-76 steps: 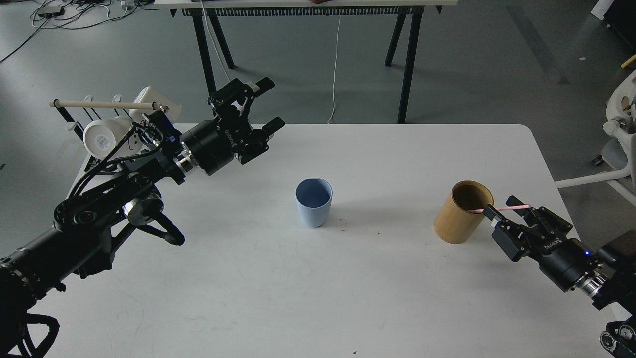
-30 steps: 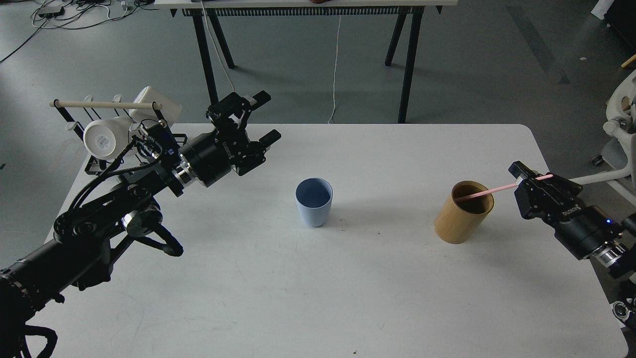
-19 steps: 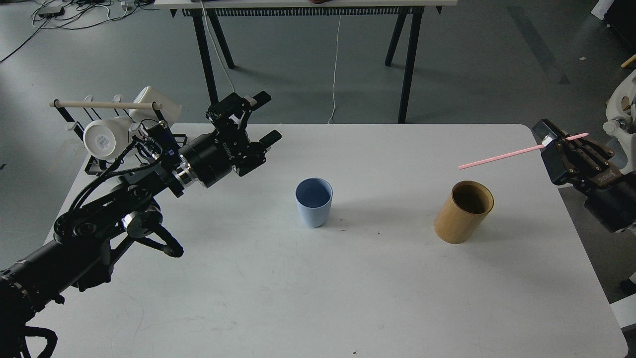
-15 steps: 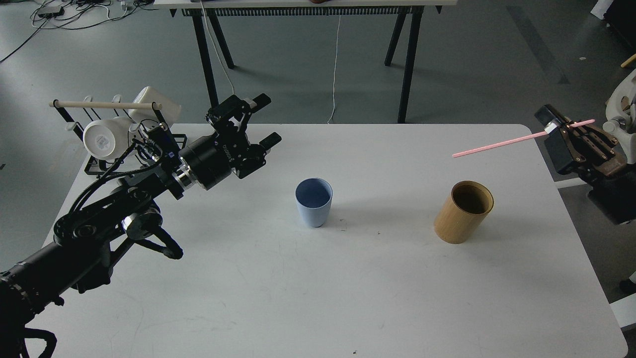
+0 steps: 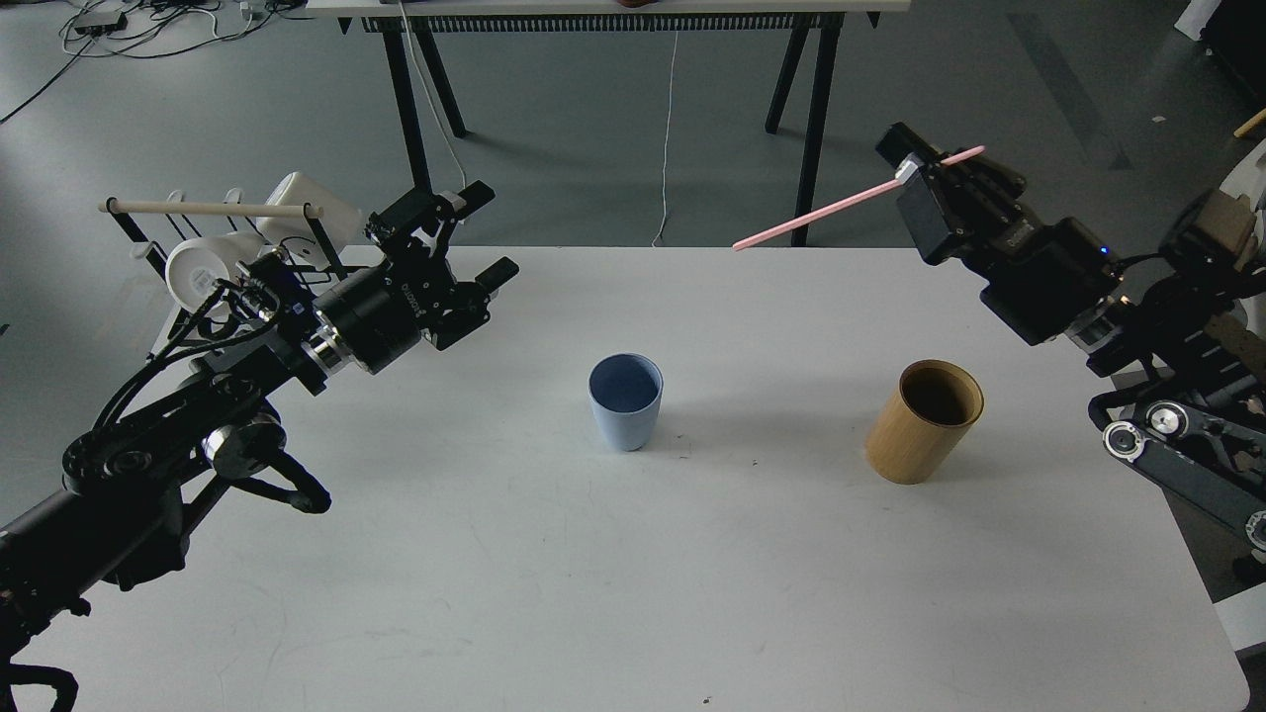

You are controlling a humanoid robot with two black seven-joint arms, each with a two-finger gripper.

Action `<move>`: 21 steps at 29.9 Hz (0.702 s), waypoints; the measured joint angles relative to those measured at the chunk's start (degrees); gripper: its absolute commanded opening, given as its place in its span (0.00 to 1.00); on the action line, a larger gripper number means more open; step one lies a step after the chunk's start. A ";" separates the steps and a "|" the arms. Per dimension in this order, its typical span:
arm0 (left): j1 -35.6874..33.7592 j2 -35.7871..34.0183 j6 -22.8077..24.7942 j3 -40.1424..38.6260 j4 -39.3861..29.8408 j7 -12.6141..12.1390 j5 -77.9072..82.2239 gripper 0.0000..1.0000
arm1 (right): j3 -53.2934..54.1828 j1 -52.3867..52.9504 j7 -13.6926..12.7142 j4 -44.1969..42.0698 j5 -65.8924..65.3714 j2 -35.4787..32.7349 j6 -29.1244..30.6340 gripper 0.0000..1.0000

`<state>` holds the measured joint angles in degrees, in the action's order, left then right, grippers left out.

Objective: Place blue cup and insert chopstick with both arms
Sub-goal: 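Carry the pink straw over the blue cup and lower it in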

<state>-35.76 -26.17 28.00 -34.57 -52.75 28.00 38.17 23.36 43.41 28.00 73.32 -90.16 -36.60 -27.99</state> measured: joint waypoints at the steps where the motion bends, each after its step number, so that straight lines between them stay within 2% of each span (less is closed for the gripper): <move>1: 0.16 -0.45 0.00 -0.05 0.08 0.00 -0.01 0.99 | -1.78 1.16 0.01 -1.09 -0.08 1.28 0.00 0.00; 8: 3.71 -2.25 0.00 -3.69 0.14 0.00 -0.03 0.99 | -10.65 6.95 0.00 -3.68 -0.95 3.80 0.00 0.00; 21: 5.72 -1.38 0.00 -4.73 0.20 0.00 -0.03 0.99 | -14.91 6.92 0.00 -8.64 -0.99 9.69 0.00 0.01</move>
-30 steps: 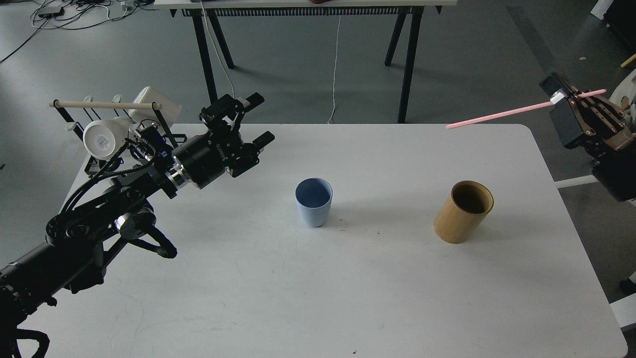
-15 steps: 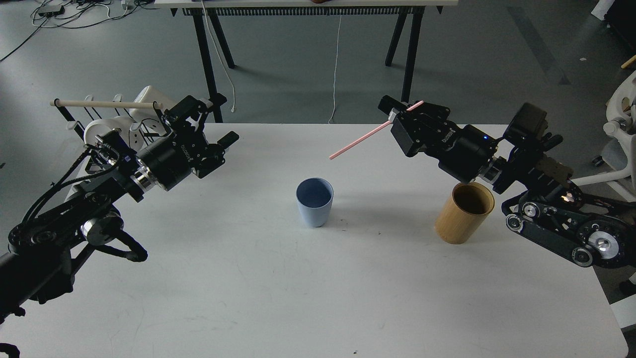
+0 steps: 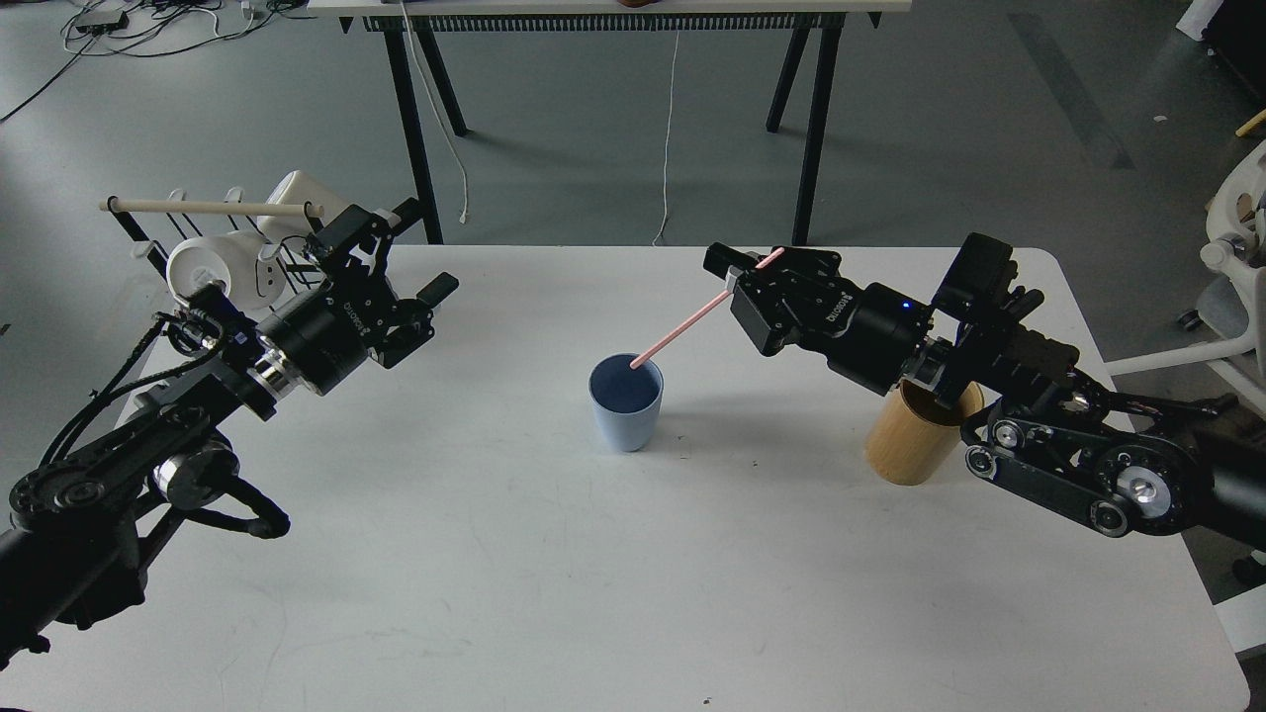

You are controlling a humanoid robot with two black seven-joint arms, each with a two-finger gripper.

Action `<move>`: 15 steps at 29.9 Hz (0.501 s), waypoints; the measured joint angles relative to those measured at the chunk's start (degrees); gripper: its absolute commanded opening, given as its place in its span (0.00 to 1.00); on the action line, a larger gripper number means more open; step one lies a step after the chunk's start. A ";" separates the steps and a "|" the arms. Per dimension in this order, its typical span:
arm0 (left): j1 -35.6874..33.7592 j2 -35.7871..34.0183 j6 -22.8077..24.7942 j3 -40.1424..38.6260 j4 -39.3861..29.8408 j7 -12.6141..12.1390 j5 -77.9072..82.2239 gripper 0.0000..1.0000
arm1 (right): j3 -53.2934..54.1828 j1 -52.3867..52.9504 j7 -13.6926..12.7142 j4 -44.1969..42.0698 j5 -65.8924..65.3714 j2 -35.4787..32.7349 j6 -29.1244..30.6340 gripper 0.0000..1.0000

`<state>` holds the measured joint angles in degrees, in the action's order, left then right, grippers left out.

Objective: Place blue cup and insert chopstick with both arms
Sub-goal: 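Carry the pink straw over the blue cup and lower it in, then release the pink straw and lift the right gripper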

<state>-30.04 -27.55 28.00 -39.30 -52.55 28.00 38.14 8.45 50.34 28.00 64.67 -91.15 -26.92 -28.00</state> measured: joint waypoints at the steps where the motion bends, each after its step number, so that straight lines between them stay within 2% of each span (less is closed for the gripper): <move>1: 0.08 0.02 0.00 0.00 0.00 0.00 0.00 0.99 | -0.21 -0.04 0.00 -0.58 0.00 0.58 0.00 0.01; 6: 0.43 0.37 0.00 0.00 0.00 0.00 0.00 0.99 | -1.24 -0.14 0.00 -3.95 0.00 3.44 0.00 0.05; 8: 0.53 0.62 0.00 0.00 0.00 0.00 0.00 0.99 | -1.71 -0.15 0.00 -5.15 0.00 4.73 0.00 0.12; 9: 0.56 0.68 0.00 0.00 0.00 0.00 0.00 0.99 | -1.95 -0.15 0.00 -5.80 0.00 5.44 0.00 0.20; 10: 0.57 0.71 0.00 0.00 0.00 0.00 0.00 0.99 | -2.13 -0.15 0.00 -6.50 0.00 6.16 0.00 0.33; 11: 0.58 0.72 0.00 0.00 0.00 0.00 0.00 0.99 | -2.25 -0.16 0.00 -7.14 0.00 6.85 0.00 0.54; 12: 0.58 0.73 0.00 0.00 0.00 0.00 0.00 0.99 | -2.33 -0.16 0.00 -7.58 0.00 7.35 0.00 0.65; 15: 0.59 0.74 0.00 0.00 -0.01 0.00 0.00 0.99 | -2.37 -0.16 0.00 -8.15 0.06 8.08 0.00 0.76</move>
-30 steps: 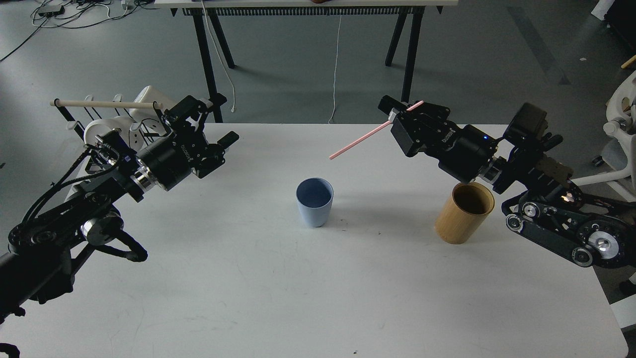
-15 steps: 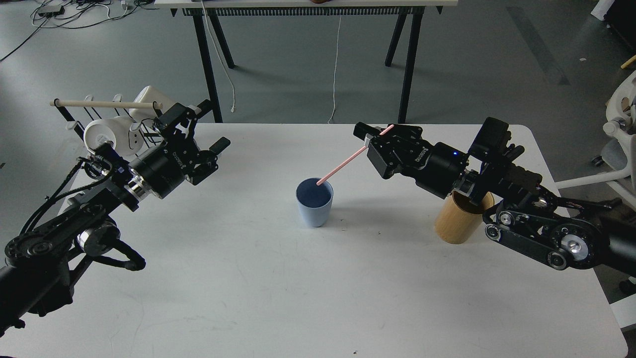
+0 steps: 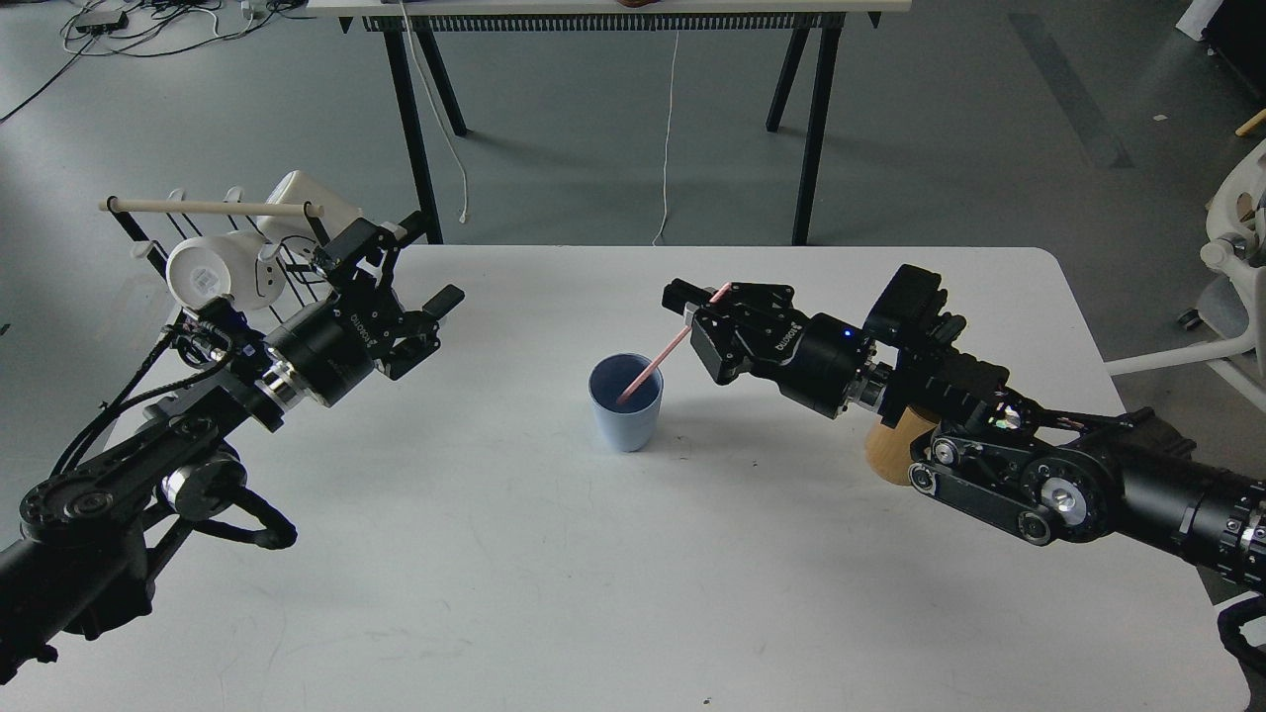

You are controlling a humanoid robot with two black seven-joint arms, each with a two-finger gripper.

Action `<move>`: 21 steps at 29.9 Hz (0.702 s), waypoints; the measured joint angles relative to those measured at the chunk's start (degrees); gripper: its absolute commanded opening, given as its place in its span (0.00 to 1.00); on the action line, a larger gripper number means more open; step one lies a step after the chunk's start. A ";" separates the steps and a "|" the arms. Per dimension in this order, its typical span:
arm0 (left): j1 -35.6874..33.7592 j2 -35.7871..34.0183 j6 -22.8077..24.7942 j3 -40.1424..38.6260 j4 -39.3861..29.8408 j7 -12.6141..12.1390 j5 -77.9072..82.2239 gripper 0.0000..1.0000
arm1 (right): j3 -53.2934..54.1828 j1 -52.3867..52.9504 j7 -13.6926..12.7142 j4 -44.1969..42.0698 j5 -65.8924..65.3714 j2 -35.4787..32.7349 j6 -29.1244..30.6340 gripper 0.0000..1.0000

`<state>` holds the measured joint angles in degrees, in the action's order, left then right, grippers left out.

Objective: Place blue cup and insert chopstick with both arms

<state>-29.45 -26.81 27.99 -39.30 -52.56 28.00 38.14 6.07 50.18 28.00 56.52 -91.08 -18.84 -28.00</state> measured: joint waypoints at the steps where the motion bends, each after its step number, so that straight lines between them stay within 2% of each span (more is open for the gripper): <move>1: 0.00 0.00 0.00 0.00 -0.01 0.00 0.00 0.99 | 0.00 0.00 0.00 -0.05 0.10 0.08 0.00 0.81; 4: 0.00 0.10 0.00 -0.07 -0.04 0.00 0.00 0.99 | 0.33 0.01 0.00 0.09 0.53 0.18 0.00 0.94; 9: 0.00 0.61 0.00 -0.24 -0.05 0.00 0.00 0.99 | 2.86 0.08 0.00 3.38 2.28 -0.29 0.00 0.98; 13: -0.06 0.82 0.00 -0.44 -0.05 0.00 0.00 0.99 | 8.62 0.11 0.00 8.15 9.18 -1.91 0.00 0.98; 19: -0.29 0.62 0.02 -3.19 -0.75 0.00 -0.60 0.99 | 18.46 0.30 -0.01 13.41 33.97 -5.10 -0.02 0.99; 21: -0.52 0.25 -0.01 -5.74 -0.90 0.00 -1.49 0.99 | 20.23 0.23 -0.01 13.57 45.29 -6.51 2.23 0.99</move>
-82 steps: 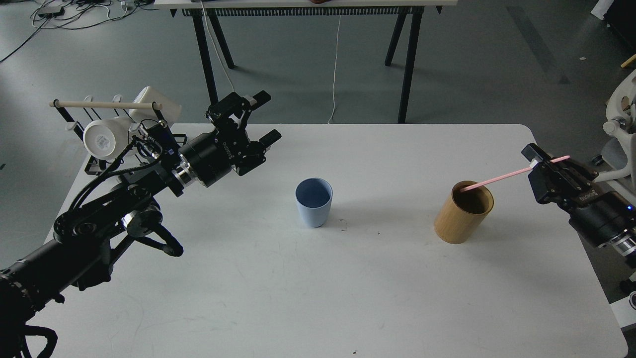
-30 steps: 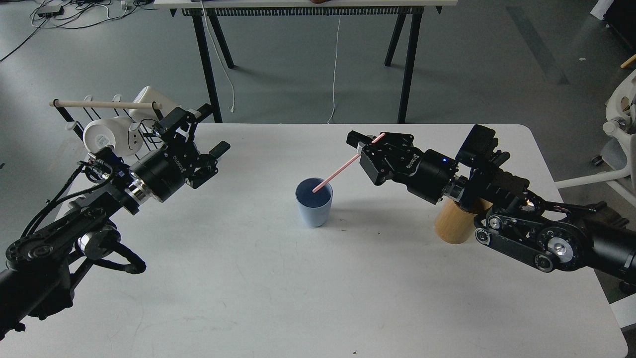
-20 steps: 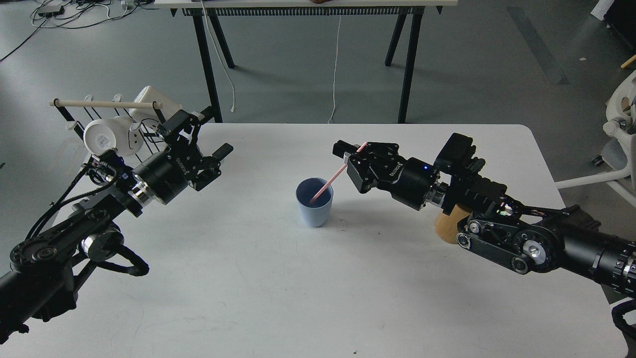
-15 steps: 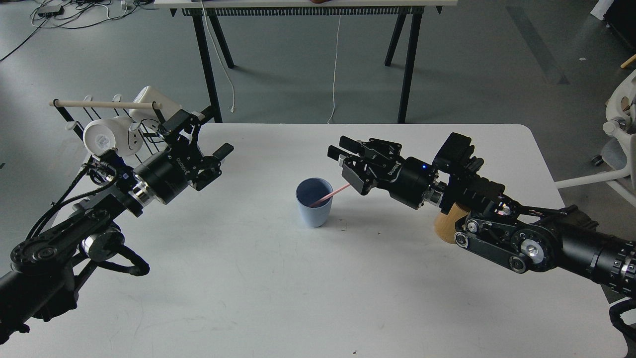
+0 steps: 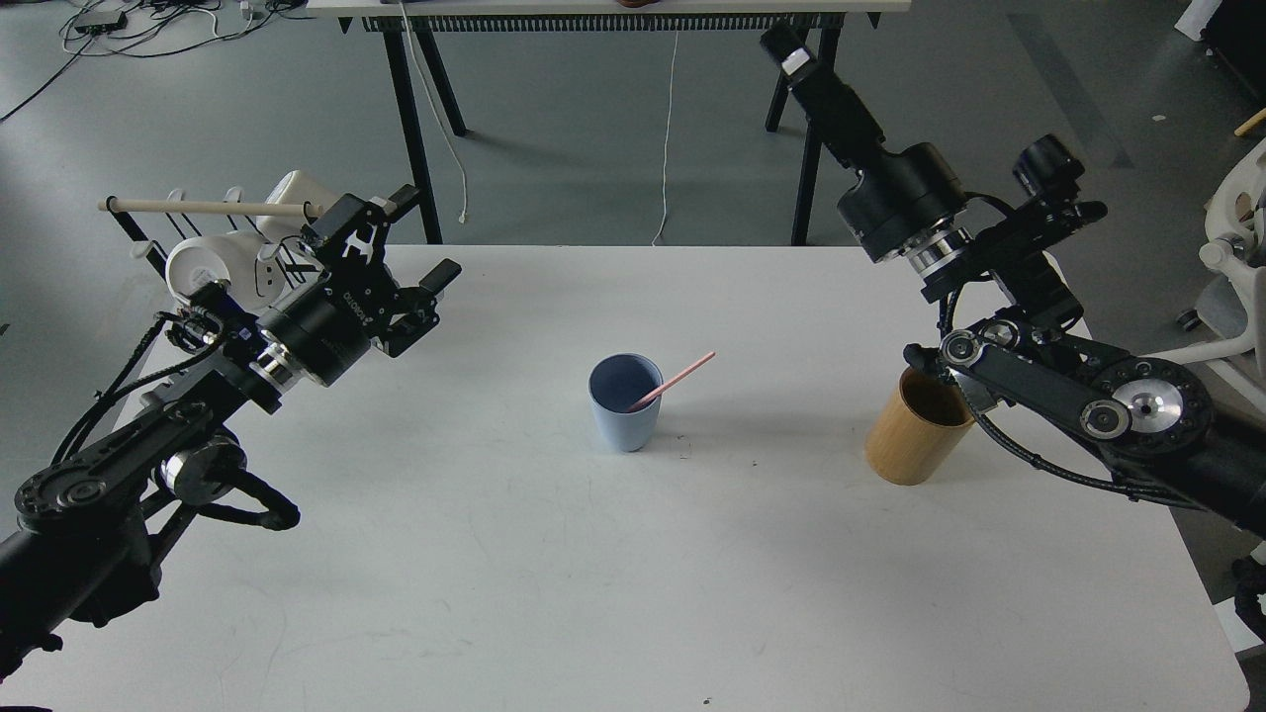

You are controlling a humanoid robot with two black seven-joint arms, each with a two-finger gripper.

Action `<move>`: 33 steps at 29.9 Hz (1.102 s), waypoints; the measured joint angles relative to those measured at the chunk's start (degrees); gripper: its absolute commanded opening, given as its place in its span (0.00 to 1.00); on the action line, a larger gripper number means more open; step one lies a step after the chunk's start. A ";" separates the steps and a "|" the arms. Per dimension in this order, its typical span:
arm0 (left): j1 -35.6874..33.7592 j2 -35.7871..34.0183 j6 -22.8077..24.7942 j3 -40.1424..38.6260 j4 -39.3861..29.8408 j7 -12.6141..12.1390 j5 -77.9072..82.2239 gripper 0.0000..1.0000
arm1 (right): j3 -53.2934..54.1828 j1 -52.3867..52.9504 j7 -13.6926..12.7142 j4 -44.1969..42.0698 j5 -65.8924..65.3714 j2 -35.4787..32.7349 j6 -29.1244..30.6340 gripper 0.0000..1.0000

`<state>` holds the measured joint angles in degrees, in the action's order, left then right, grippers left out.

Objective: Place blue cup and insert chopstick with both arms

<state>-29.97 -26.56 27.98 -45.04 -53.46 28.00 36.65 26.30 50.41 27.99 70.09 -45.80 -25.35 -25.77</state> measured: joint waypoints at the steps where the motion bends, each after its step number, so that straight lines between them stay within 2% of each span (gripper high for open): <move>1: -0.19 -0.11 0.00 -0.97 -0.02 0.00 -0.38 0.99 | 0.36 -0.03 0.00 -0.02 4.64 -0.86 2.38 0.99; 5: -2.05 -1.45 0.00 -3.15 -0.07 0.00 -1.90 0.99 | 1.03 -0.19 0.00 -1.06 20.89 -6.39 18.05 0.99; 10: -5.72 -2.13 0.01 -3.06 0.02 0.00 -3.18 0.99 | 1.26 -2.19 0.00 -7.14 32.23 -10.94 44.96 0.99; 12: -6.50 -2.15 0.02 -2.92 0.10 0.00 -3.40 0.99 | 1.47 -3.10 0.00 -10.15 35.14 -11.44 50.96 0.99; 16: -6.85 -2.16 0.02 -2.87 0.26 0.00 -3.50 0.99 | 3.72 -5.03 0.00 -13.26 38.75 -11.70 53.59 0.99; 33: -2.76 -0.20 0.01 -3.08 0.26 0.00 -5.11 0.99 | 8.03 -7.62 0.01 -14.86 39.51 -10.80 53.77 0.99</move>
<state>-32.73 -26.75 28.00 -48.12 -53.20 28.00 31.53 34.33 42.79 28.00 55.23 -6.29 -36.15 28.00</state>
